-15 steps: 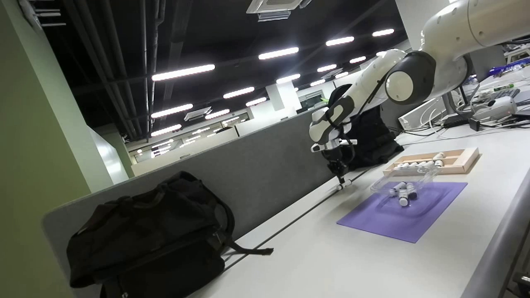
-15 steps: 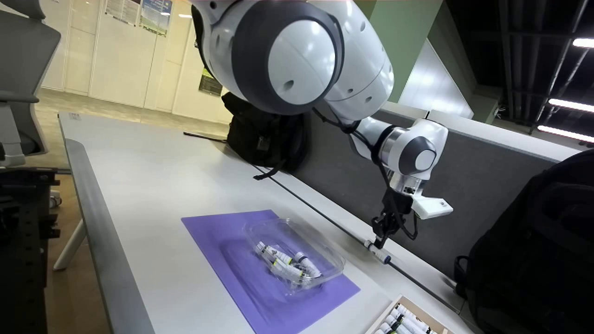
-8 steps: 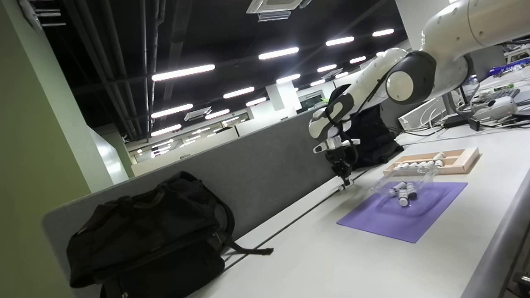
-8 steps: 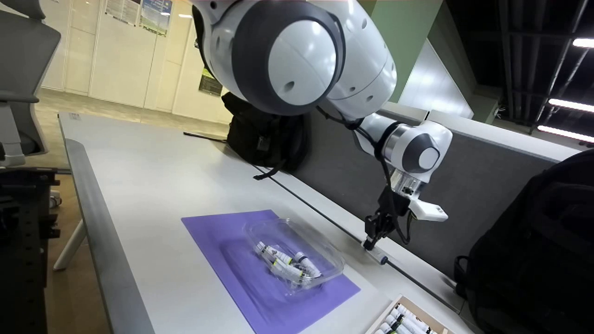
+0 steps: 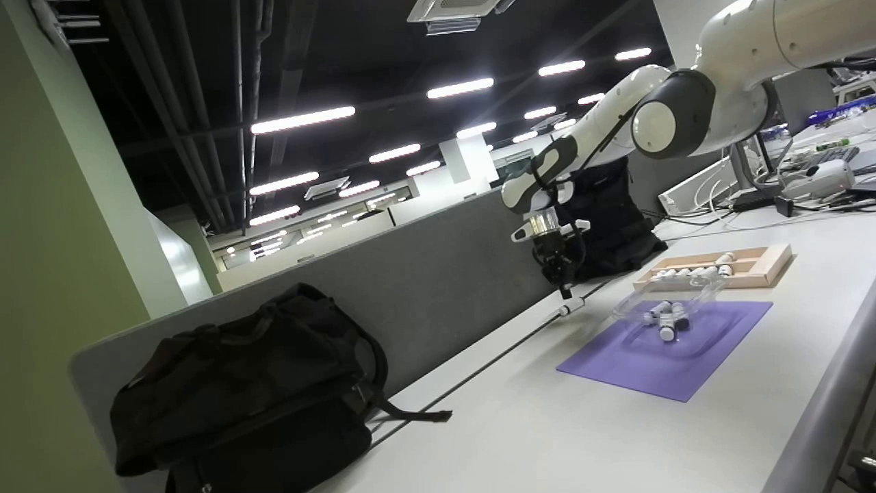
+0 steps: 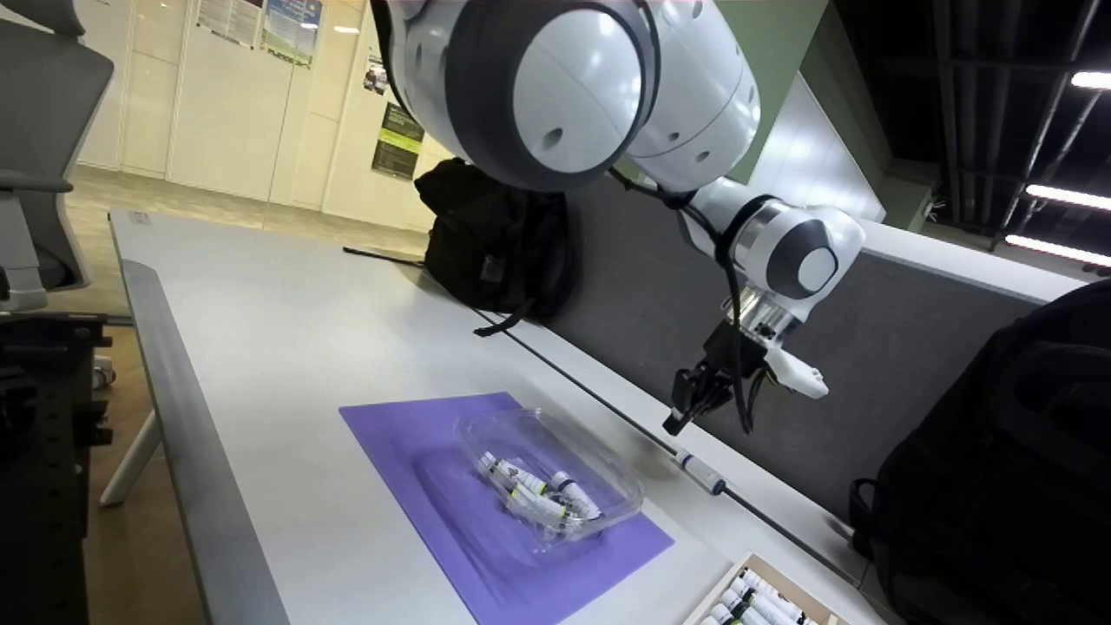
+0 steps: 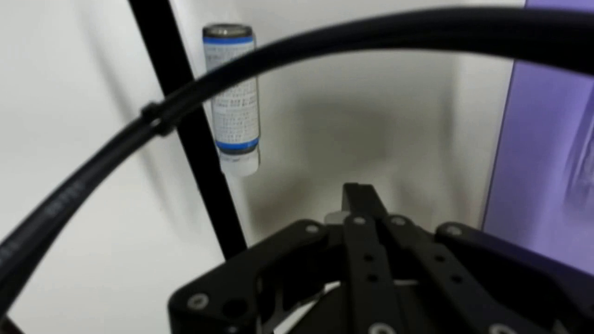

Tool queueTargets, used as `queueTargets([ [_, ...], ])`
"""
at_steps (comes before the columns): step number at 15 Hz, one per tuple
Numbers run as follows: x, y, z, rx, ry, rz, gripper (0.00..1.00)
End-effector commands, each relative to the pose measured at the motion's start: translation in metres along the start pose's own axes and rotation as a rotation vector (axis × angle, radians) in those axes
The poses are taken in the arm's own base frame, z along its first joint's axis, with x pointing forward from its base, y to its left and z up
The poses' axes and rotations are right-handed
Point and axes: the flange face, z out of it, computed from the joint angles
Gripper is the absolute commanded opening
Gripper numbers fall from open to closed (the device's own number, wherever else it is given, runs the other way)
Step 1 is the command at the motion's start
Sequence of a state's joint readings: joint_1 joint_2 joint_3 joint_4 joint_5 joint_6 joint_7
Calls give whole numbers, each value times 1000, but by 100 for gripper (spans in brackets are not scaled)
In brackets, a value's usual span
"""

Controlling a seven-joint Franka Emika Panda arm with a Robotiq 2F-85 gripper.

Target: Get the object from the table and put it in the upper half of the box

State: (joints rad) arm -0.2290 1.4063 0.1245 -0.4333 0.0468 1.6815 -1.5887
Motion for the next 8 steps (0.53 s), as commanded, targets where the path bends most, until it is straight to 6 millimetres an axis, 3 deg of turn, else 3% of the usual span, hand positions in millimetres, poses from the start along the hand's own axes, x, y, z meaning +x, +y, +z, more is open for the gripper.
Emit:
queueTargets([
  [1,7,6,-38,-87,37,-55,32],
  [4,-1,19,-42,-217,-29,-79,52],
  [8,-22,23,-20,-235,-38,-36,81],
])
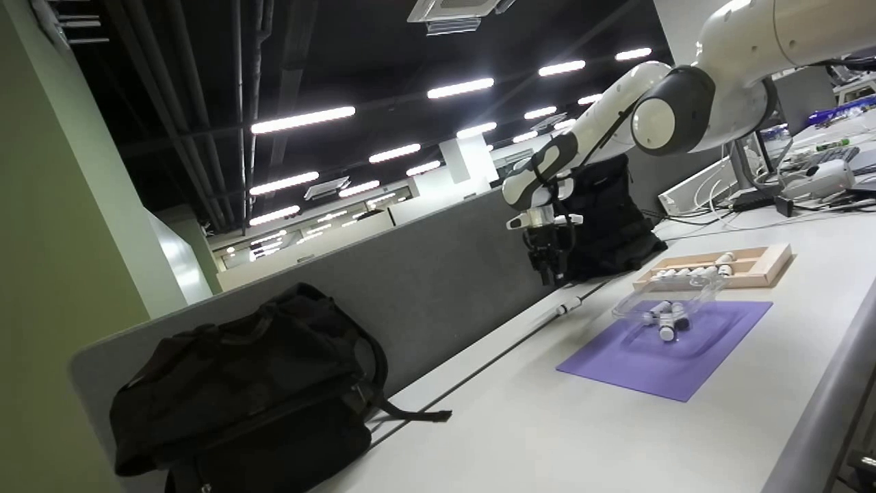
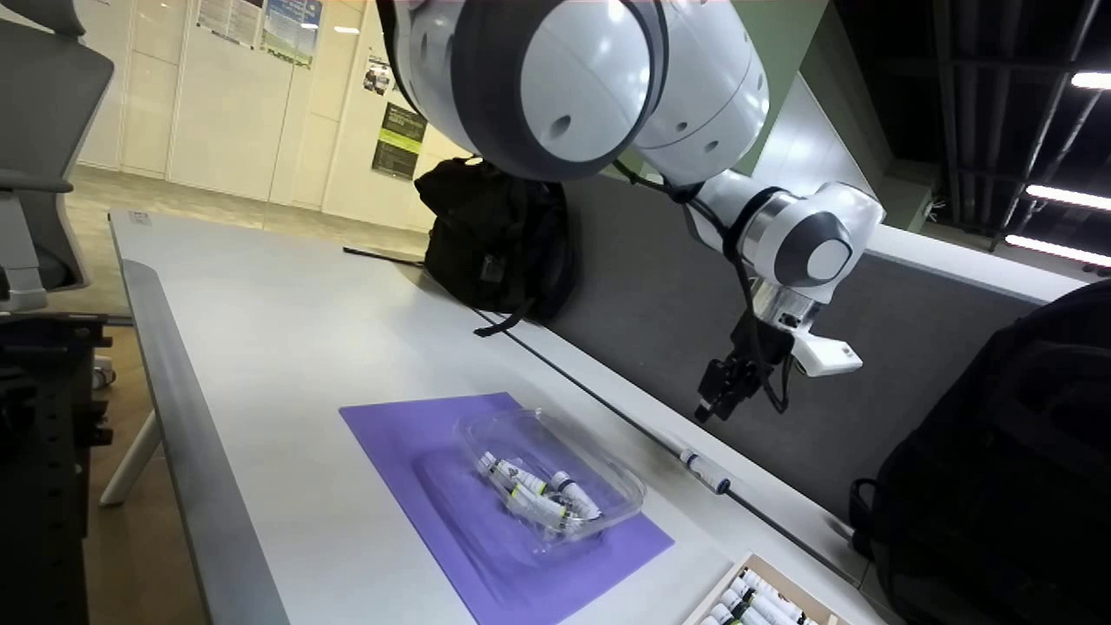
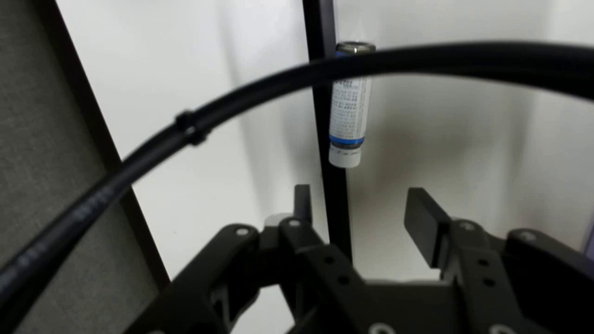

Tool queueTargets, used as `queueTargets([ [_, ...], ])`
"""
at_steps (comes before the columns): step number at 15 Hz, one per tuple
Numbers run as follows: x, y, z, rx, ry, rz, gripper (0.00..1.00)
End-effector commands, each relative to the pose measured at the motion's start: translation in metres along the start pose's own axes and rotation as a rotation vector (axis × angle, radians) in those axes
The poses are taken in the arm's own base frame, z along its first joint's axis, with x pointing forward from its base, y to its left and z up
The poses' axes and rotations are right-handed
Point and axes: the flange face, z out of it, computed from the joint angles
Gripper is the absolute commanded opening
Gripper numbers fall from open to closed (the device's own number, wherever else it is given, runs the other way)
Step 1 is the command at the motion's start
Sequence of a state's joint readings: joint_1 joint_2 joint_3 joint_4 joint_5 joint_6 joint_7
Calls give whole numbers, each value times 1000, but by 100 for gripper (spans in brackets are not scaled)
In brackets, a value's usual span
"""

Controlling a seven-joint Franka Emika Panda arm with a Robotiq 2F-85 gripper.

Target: Get the object from the table and put it in the upper half of the box

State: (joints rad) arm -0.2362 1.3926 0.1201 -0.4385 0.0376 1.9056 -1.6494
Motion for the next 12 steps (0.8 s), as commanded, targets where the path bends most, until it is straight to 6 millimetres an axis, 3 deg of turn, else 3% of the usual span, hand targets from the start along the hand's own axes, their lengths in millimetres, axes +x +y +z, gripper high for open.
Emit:
queueTargets([
  [1,-20,-6,20,19,-6,33,86],
  [3,-25,-12,32,41,-4,50,98],
  [7,-35,-16,50,42,-31,65,100],
  [12,-36,-12,51,8,-82,52,100],
])
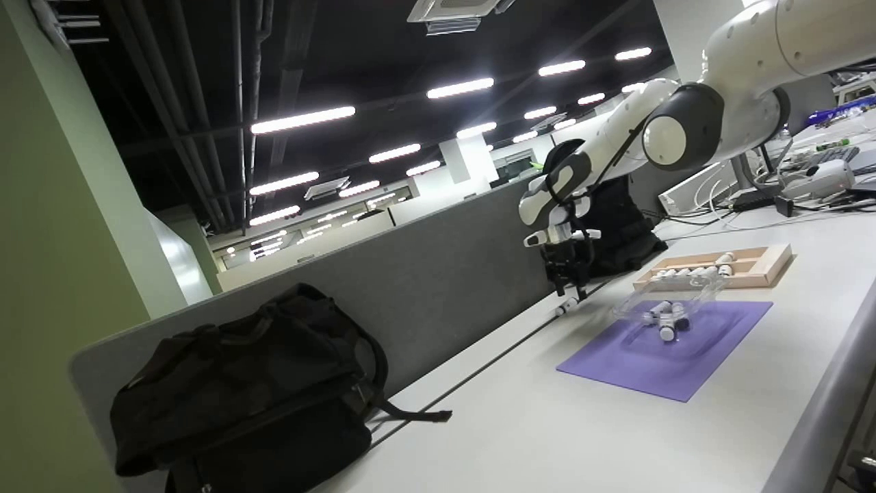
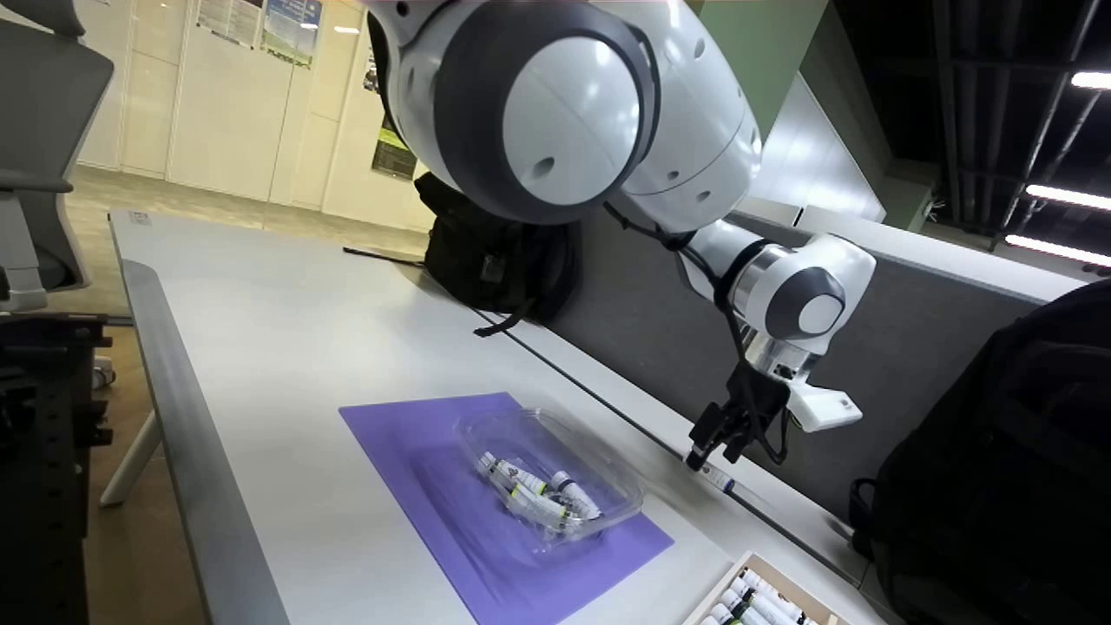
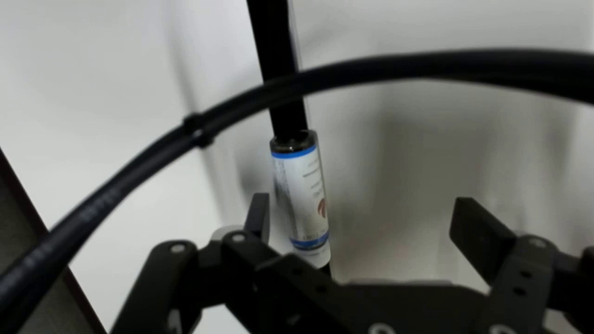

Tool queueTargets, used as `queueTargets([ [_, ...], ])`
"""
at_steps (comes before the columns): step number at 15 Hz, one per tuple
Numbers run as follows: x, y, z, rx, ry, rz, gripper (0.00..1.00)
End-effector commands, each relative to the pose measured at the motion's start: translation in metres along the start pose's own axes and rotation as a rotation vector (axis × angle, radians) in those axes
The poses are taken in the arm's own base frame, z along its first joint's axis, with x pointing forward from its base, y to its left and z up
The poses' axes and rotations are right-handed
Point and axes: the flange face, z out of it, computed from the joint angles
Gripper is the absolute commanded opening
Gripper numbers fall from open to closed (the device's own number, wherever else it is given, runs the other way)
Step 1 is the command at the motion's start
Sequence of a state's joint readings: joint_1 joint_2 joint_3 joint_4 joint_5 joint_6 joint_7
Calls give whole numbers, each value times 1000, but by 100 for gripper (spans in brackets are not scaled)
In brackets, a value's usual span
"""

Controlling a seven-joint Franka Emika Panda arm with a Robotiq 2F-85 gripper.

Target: Get the object from the table and put it in the upper half of the box

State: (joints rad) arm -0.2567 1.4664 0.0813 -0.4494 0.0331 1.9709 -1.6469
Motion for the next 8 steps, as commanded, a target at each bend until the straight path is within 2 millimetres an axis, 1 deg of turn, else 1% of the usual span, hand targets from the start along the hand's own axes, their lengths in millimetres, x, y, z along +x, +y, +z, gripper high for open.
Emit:
queueTargets([
  [1,-1,1,-3,-1,-35,18,100],
  [5,-2,-1,1,12,-44,24,100],
  [8,-2,-1,5,3,-110,6,100],
])
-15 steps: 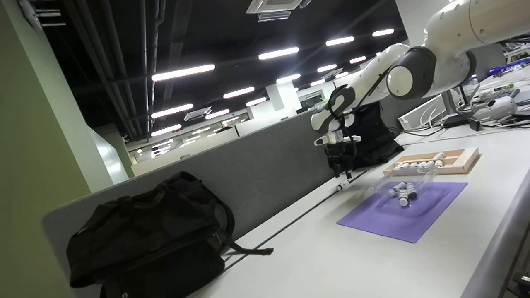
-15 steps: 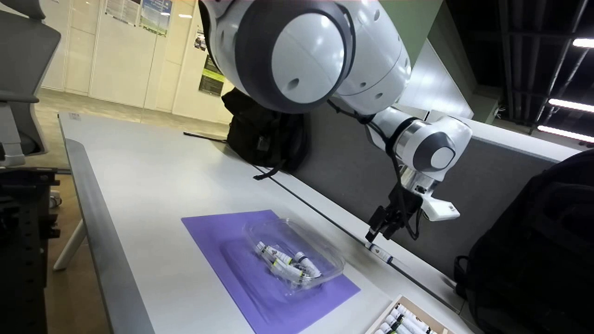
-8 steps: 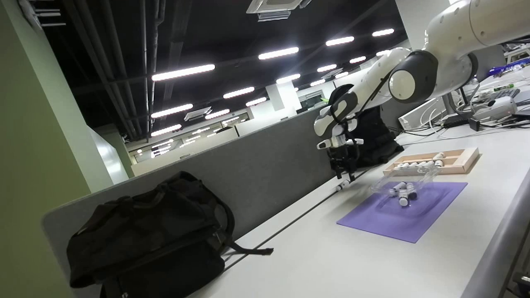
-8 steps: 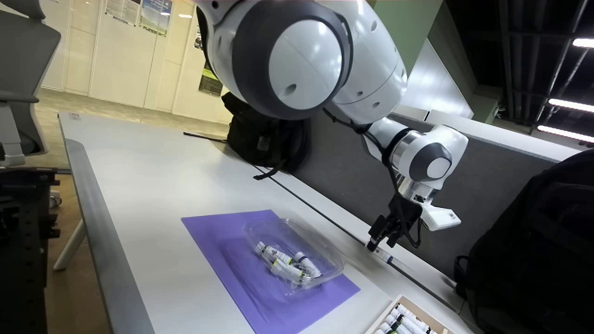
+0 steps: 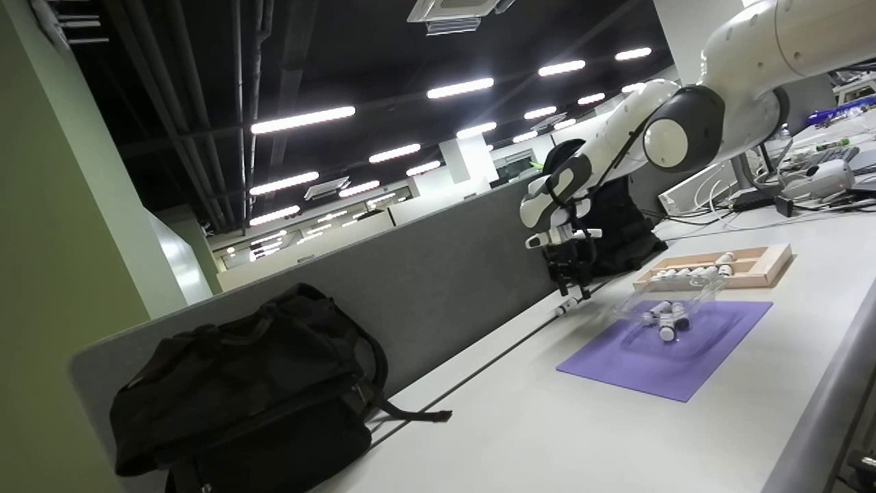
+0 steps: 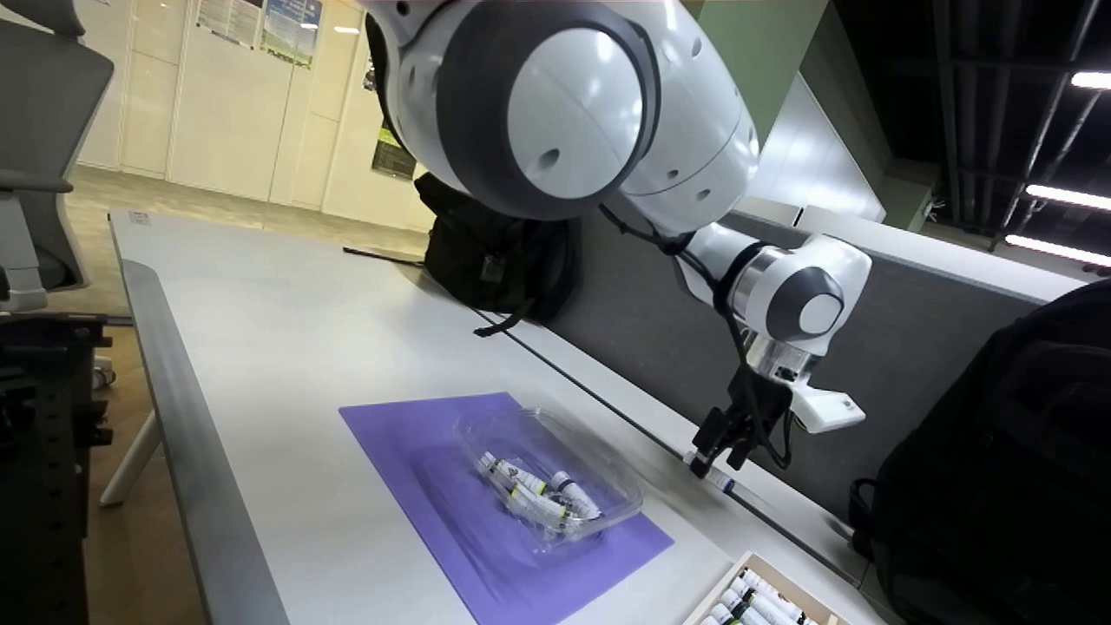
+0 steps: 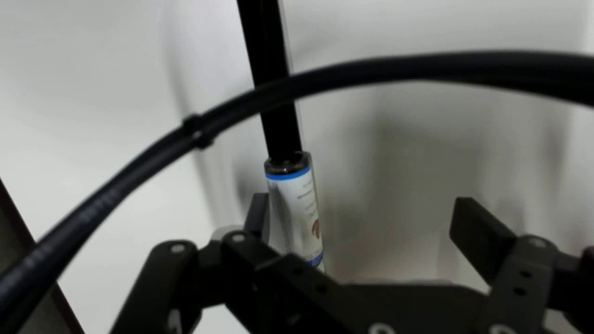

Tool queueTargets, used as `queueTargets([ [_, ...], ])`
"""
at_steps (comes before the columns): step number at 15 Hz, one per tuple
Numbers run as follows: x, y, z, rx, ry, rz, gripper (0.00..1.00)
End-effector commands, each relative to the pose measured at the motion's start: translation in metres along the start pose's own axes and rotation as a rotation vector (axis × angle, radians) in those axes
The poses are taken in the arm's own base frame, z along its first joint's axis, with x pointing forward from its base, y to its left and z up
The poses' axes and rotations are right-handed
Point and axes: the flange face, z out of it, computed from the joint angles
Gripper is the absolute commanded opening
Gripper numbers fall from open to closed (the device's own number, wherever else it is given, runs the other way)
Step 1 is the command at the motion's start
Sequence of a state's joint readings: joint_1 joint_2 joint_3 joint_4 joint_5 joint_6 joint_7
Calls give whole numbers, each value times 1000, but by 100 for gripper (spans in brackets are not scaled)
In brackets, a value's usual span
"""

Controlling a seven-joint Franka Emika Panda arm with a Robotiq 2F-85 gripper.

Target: Get the object from the table and put it in the upper half of the box

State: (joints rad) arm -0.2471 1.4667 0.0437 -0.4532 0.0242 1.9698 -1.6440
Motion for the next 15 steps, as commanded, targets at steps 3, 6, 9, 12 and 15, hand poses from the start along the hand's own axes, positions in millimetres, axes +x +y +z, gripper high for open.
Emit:
queueTargets([
  [3,4,-3,8,24,-95,0,100],
  [6,8,-2,12,11,-131,-19,100],
  [9,12,0,12,-14,-165,-34,100],
  [12,15,1,15,-32,-194,-54,100],
  [15,19,0,18,-26,-190,-64,100],
])
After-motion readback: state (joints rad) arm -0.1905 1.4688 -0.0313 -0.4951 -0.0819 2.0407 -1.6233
